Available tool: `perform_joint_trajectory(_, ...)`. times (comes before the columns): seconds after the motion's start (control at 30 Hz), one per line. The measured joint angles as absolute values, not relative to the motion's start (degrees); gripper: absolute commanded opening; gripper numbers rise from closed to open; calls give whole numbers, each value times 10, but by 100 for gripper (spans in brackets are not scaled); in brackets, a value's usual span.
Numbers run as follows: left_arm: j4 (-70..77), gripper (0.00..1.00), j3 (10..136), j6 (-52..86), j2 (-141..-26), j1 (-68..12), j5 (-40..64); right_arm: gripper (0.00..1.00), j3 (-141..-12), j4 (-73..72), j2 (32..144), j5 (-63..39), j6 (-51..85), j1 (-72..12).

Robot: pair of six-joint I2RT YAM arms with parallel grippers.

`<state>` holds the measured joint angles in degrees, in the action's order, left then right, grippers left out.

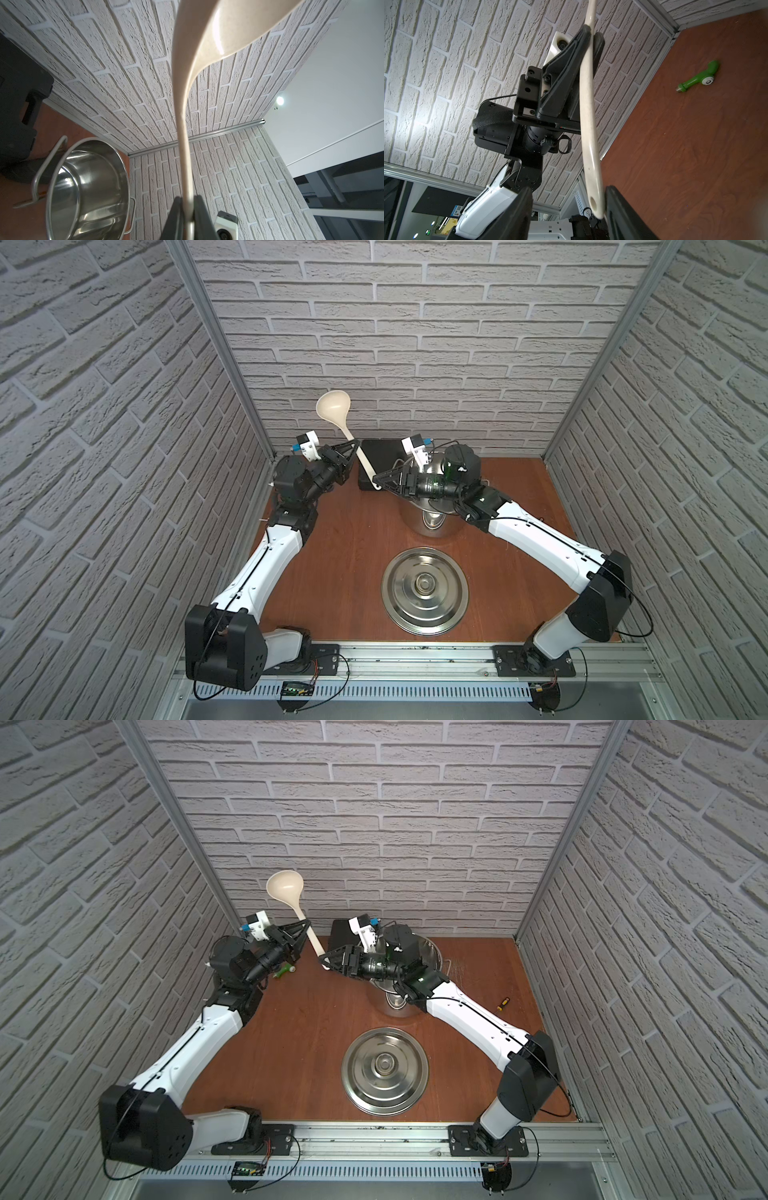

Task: Stir the soup with a spoon
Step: Pick up the spoon from the center of the board.

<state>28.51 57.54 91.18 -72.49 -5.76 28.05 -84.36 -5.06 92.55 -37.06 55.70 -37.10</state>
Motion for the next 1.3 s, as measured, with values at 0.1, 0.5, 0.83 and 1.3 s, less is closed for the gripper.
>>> perform_joint_trajectory(0.1, 289, 0, 567, 922, -725, -61, 280, 50, -846, -52, 934, -374, 559, -373)
perform_joint_trajectory(0.5, 318, 0, 560, 955, -724, -64, 281, 24, -846, -50, 934, -369, 568, -374)
perform_joint_trajectory(0.83, 339, 0, 547, 970, -724, -72, 278, 25, -845, -50, 934, -369, 569, -374)
perform_joint_trajectory(1.3, 351, 0, 526, 981, -710, -75, 277, 12, -845, -48, 934, -367, 571, -375)
